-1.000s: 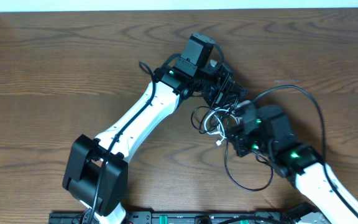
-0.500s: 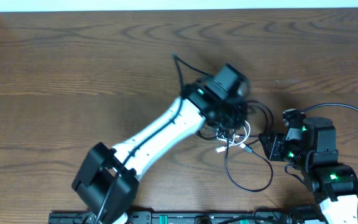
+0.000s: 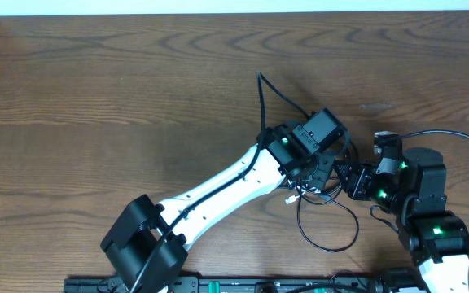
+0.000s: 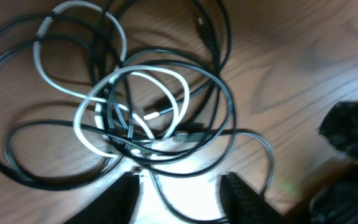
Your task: Untangle cables
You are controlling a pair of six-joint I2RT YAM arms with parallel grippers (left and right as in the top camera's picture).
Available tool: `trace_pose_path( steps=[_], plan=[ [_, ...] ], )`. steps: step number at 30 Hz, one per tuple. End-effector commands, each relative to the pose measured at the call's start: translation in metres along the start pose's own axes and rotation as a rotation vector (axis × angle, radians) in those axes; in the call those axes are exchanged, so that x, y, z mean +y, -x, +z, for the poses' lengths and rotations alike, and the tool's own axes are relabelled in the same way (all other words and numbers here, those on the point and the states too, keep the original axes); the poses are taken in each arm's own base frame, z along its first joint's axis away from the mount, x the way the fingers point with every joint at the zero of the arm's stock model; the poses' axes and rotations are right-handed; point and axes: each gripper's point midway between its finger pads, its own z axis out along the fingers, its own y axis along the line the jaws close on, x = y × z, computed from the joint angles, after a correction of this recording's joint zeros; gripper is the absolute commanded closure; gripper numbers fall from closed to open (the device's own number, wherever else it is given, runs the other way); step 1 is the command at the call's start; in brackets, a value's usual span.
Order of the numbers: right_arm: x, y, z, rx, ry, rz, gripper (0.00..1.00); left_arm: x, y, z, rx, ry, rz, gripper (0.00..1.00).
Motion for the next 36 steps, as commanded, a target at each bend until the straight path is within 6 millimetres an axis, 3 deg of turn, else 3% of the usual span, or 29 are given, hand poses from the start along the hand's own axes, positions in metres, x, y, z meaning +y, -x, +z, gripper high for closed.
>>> trace_pose_path(
  steps=[1, 8, 13, 16, 23, 26, 30, 32, 36],
  plan=[
    [-0.011, -0.008, 0.003, 0.035, -0.050, 0.086, 0.69, 0.012, 0.006, -0.007, -0.017, 0.057, 0.072, 0.63],
    [-0.051, -0.044, 0.020, 0.204, -0.231, 0.255, 0.68, 0.001, -0.017, 0.000, 0.090, -0.024, 0.260, 0.63],
    [-0.066, -0.062, 0.033, 0.299, -0.289, 0.320, 0.71, 0.001, -0.025, 0.010, 0.131, -0.039, 0.356, 0.62],
    [-0.075, -0.069, 0.038, 0.338, -0.327, 0.340, 0.66, -0.009, -0.039, 0.016, 0.189, -0.131, 0.449, 0.62],
    [-0.088, -0.074, 0.040, 0.355, -0.385, 0.353, 0.39, -0.010, -0.047, 0.034, 0.231, -0.170, 0.495, 0.55],
    [-0.093, -0.073, 0.039, 0.350, -0.397, 0.371, 0.42, -0.007, -0.048, 0.044, 0.242, -0.168, 0.503, 0.56],
    [-0.106, -0.074, 0.036, 0.357, -0.427, 0.430, 0.66, -0.006, -0.047, 0.052, 0.242, -0.174, 0.549, 0.56],
    [-0.109, -0.076, 0.037, 0.376, -0.409, 0.446, 0.73, -0.007, -0.045, 0.053, 0.234, -0.172, 0.526, 0.55],
    [-0.095, -0.073, 0.048, 0.414, -0.250, 0.381, 0.66, -0.008, -0.038, 0.054, 0.210, -0.169, 0.464, 0.52]
  ],
)
